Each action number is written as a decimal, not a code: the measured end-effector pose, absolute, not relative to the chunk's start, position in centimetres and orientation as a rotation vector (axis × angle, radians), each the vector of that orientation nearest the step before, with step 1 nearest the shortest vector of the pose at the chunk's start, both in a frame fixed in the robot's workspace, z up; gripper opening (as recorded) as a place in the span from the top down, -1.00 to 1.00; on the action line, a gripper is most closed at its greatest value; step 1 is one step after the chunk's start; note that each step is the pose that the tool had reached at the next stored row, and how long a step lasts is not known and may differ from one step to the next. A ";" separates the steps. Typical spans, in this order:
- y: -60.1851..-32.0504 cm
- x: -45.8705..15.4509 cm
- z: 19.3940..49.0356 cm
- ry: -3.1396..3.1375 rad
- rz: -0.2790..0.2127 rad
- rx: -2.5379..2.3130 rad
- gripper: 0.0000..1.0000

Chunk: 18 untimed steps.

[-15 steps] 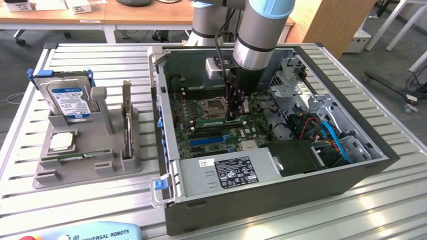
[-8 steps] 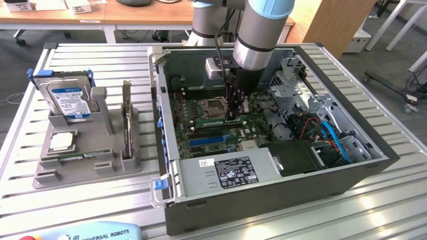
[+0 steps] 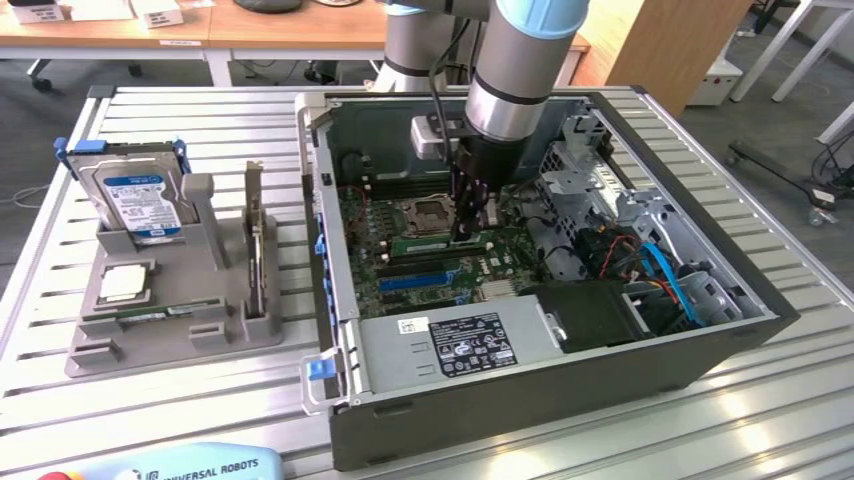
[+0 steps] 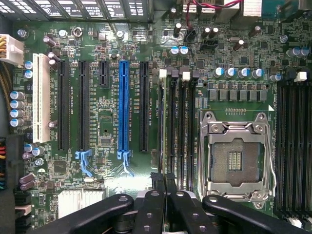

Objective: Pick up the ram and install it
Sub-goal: 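Insert the ram into the slot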

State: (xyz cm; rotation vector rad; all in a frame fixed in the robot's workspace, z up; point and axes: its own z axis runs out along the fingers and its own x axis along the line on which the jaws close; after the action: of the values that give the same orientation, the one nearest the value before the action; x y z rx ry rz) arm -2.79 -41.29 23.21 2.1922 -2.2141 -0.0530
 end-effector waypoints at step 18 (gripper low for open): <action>-41.3 -2.8 23.2 -2.207 -0.053 2.199 0.77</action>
State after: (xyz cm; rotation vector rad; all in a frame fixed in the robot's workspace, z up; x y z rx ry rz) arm -2.80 -41.29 23.22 2.1995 -2.2065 -0.0527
